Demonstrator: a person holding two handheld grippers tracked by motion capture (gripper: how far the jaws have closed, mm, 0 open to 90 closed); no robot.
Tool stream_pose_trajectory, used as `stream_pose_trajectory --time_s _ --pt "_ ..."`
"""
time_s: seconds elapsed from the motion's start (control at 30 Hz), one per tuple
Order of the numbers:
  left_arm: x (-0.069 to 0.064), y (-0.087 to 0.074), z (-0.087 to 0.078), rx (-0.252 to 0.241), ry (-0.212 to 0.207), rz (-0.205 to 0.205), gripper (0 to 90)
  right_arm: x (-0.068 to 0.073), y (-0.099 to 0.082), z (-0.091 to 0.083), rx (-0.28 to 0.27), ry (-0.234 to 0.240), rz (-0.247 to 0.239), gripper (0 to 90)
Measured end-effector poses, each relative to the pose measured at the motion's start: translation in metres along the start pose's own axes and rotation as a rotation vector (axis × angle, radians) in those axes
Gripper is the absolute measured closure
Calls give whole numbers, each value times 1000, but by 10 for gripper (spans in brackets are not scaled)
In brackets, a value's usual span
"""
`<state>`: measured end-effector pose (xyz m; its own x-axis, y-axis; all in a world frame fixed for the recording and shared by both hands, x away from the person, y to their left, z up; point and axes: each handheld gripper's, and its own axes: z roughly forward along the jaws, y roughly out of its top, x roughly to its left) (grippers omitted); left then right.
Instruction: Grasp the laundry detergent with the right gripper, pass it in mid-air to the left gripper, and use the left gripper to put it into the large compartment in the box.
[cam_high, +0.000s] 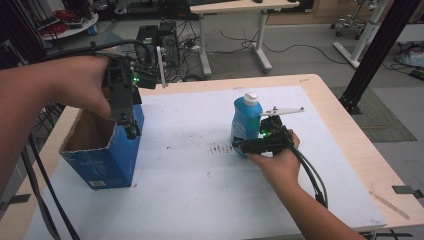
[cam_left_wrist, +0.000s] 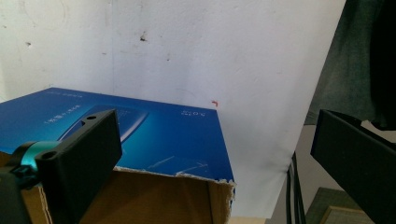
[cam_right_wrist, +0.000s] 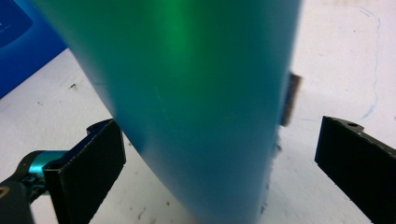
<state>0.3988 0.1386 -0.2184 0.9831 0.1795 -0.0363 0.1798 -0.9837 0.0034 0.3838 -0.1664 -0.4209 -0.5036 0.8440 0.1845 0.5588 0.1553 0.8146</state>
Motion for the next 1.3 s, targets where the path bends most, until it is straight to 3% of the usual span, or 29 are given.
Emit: stream_pose_trajectory --time_s 0.2,0.47,0.87,1.1,1.3 --pt "-1 -2 0 0 2 0 18 3 -2 7 -41 -17 7 8" --pt "-1 -5 1 3 1 -6 18 4 -3 11 -89 -55 -19 14" --pt "-2 -6 0 4 1 -3 18 3 -3 12 -119 -101 -14 38" --pt "-1 -7 1 5 1 -4 18 4 -3 13 -126 -82 -22 132" --pt "-1 -8 1 5 1 -6 18 3 -3 13 -129 -89 -24 133"
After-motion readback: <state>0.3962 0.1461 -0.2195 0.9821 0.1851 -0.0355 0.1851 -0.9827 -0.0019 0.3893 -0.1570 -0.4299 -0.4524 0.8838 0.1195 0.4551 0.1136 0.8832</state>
